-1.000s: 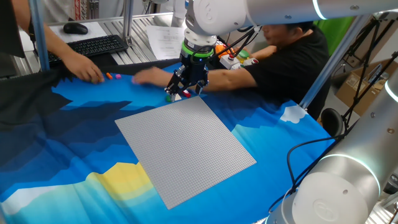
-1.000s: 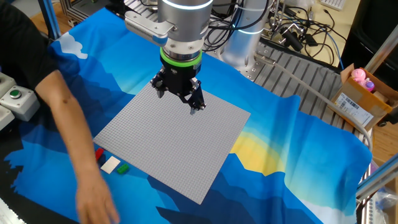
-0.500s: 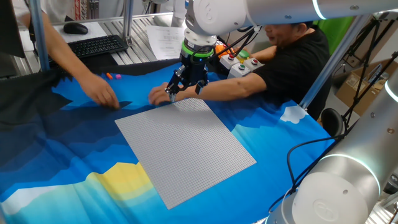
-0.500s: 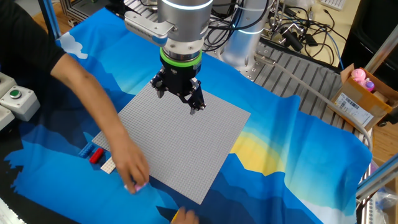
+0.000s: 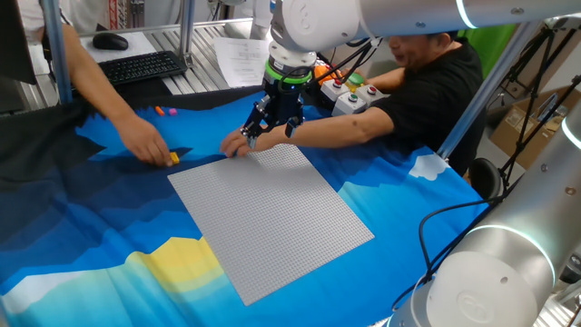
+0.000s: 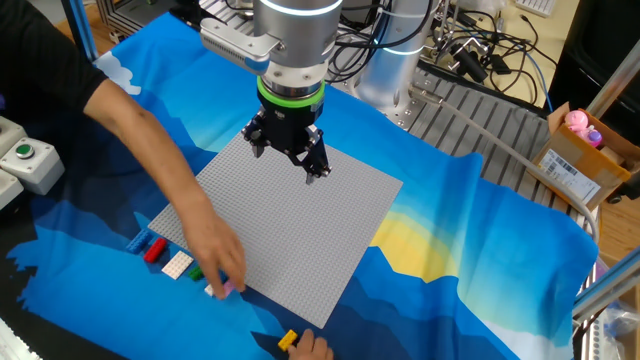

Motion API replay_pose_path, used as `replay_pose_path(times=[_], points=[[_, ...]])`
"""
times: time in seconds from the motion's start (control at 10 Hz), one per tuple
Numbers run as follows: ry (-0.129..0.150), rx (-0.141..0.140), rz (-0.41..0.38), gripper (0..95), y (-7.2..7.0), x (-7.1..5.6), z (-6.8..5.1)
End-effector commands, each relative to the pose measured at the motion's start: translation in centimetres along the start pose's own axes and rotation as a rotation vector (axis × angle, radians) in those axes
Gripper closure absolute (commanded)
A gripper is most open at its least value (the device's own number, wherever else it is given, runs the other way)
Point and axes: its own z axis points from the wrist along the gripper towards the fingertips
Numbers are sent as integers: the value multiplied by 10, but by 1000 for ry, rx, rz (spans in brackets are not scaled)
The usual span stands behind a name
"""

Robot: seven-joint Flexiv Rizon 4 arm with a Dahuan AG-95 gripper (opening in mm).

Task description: Stack small Lego blocks one on top of the other

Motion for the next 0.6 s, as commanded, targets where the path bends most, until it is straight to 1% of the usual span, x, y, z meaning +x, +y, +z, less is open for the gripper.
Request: replay_pose_path(times=[0.1,0.2,0.3,0.4,0.6], points=[[29,-66,29,950,1,1,0],[28,-65,42,950,1,2,0],[15,-51,75,950,6,10,2],[10,-51,103,950,10,16,3],[11,-48,137,950,17,21,1]])
